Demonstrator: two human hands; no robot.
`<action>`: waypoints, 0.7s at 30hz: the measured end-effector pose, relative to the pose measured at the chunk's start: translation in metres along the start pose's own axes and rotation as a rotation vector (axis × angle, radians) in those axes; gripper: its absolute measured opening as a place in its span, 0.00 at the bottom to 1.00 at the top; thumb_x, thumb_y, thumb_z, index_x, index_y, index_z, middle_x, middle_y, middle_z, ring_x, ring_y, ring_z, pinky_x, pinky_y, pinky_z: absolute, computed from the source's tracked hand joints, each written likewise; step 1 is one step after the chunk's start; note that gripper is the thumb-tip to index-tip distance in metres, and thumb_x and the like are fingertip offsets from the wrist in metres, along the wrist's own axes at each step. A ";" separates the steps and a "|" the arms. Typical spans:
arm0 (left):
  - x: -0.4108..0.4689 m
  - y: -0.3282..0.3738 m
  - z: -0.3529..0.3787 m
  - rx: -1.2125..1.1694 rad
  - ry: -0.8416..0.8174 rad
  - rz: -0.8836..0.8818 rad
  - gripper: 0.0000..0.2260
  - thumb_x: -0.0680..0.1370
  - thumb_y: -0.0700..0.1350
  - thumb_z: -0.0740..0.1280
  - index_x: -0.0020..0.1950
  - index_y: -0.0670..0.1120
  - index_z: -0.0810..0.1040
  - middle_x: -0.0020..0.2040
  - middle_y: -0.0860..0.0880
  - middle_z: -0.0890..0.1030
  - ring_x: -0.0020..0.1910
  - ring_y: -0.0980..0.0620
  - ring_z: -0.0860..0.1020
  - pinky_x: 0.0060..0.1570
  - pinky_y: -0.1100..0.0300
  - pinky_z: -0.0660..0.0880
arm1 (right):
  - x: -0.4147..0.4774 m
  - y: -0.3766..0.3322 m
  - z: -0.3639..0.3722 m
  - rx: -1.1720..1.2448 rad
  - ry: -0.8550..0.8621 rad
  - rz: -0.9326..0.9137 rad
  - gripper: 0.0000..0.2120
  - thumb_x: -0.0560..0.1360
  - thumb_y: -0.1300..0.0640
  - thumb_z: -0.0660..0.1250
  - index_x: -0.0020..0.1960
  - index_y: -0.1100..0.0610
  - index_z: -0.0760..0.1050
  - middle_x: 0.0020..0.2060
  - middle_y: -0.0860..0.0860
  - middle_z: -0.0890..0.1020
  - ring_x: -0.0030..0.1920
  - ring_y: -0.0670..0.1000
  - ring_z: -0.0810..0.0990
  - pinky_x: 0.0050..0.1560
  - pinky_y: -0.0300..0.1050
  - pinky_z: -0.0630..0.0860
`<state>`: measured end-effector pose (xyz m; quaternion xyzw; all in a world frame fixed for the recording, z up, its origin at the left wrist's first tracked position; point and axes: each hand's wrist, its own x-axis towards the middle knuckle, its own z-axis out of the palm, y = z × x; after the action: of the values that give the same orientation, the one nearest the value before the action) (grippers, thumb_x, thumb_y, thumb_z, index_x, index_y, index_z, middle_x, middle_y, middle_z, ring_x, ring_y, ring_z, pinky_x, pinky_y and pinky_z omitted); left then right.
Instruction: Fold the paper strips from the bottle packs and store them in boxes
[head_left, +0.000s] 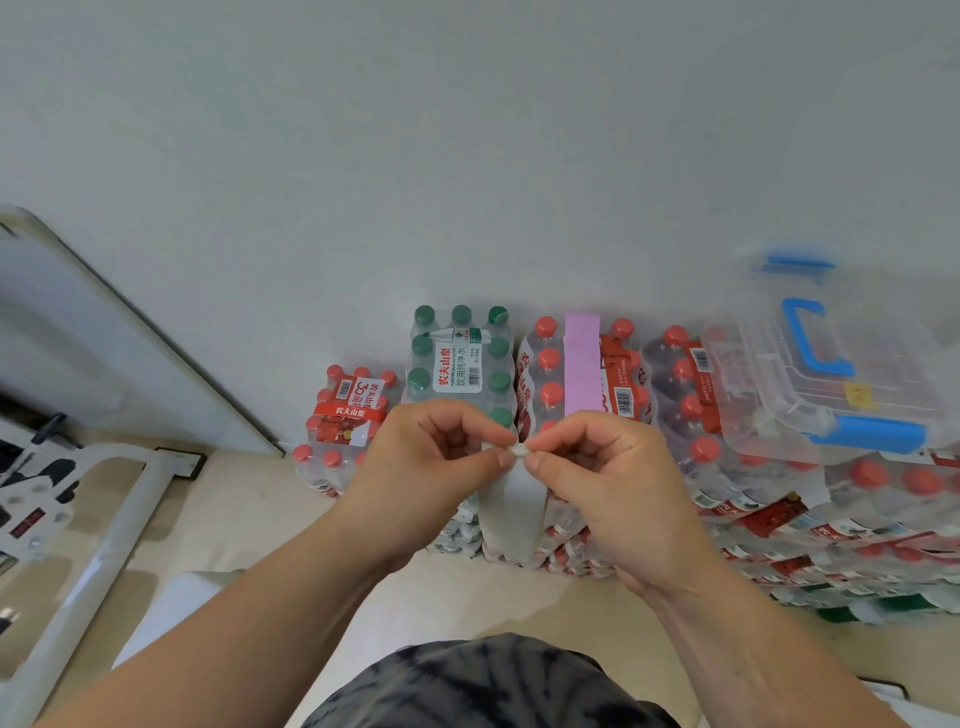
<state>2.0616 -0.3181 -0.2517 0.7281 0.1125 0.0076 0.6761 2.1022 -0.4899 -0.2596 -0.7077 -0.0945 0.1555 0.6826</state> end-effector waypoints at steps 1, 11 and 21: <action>0.000 0.000 0.001 -0.006 -0.002 -0.003 0.09 0.73 0.32 0.73 0.42 0.46 0.86 0.42 0.35 0.83 0.40 0.41 0.80 0.45 0.54 0.80 | 0.001 0.000 -0.001 0.014 -0.012 0.011 0.10 0.72 0.70 0.74 0.40 0.56 0.85 0.33 0.50 0.84 0.35 0.44 0.80 0.38 0.37 0.77; -0.001 -0.002 0.001 0.076 0.016 0.055 0.10 0.74 0.36 0.74 0.46 0.53 0.87 0.43 0.39 0.85 0.46 0.33 0.81 0.48 0.36 0.80 | 0.001 -0.002 -0.005 -0.059 -0.006 -0.006 0.05 0.74 0.64 0.75 0.46 0.55 0.85 0.39 0.52 0.87 0.41 0.51 0.86 0.43 0.39 0.81; 0.003 0.000 0.002 0.138 -0.021 0.027 0.06 0.76 0.38 0.72 0.46 0.48 0.87 0.41 0.42 0.85 0.42 0.38 0.83 0.42 0.42 0.82 | 0.003 0.008 -0.005 -0.221 -0.030 -0.096 0.05 0.78 0.58 0.72 0.46 0.48 0.81 0.38 0.49 0.85 0.41 0.52 0.83 0.45 0.56 0.82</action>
<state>2.0648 -0.3191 -0.2521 0.7744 0.0958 0.0013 0.6254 2.1066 -0.4938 -0.2677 -0.7711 -0.1550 0.1219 0.6054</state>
